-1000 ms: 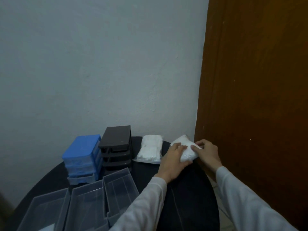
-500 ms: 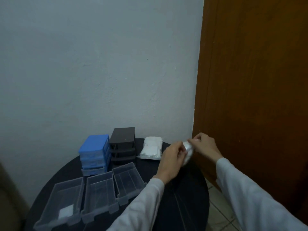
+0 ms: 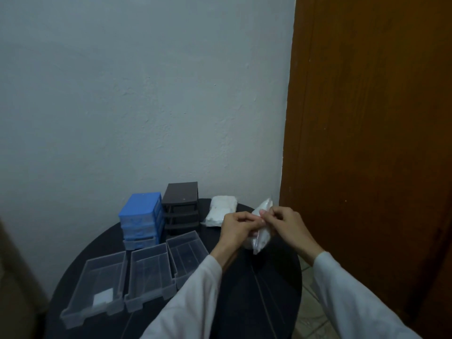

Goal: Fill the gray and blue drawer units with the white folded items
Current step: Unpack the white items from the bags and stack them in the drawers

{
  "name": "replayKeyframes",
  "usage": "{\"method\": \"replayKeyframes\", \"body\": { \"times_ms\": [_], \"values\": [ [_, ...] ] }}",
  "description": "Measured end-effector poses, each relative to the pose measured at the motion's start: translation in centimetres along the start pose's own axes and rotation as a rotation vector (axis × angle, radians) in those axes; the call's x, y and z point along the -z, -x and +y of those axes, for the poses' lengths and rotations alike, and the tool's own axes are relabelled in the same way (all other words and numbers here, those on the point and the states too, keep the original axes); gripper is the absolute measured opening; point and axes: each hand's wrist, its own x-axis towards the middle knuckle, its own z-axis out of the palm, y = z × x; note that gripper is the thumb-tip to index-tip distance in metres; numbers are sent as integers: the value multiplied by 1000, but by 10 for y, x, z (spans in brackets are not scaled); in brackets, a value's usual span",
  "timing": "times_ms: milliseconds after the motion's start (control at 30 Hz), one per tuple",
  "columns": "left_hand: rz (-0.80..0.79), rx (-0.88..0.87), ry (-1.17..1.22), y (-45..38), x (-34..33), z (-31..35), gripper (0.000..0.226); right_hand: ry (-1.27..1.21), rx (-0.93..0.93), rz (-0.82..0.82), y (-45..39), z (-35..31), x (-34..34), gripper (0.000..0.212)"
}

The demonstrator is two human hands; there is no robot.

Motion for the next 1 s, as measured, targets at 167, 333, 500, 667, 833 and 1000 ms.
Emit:
{"method": "replayKeyframes", "body": {
  "times_ms": [167, 333, 500, 667, 833, 1000],
  "values": [
    [-93, 47, 41, 1, 10, 0, 7, -132, 39, -96, 3, 3, 6, 47],
    [-164, 137, 124, -1, 12, -6, 10, -144, 93, -66, 4, 7, 2, 34],
    [-184, 142, 155, -4, 10, -8, 12, -160, 120, 2, 4, 13, -3, 27],
    [-150, 5, 78, -2, 9, -10, 13, -153, 102, 26, 3, 18, -6, 26],
    [-25, -125, -72, -2, -1, -14, 9, -121, 95, 15, 5, 17, -8, 21],
    [-5, -402, -595, 6, -5, -14, 18, -45, 127, 40, 9, 20, -14, 22]
  ]
}}
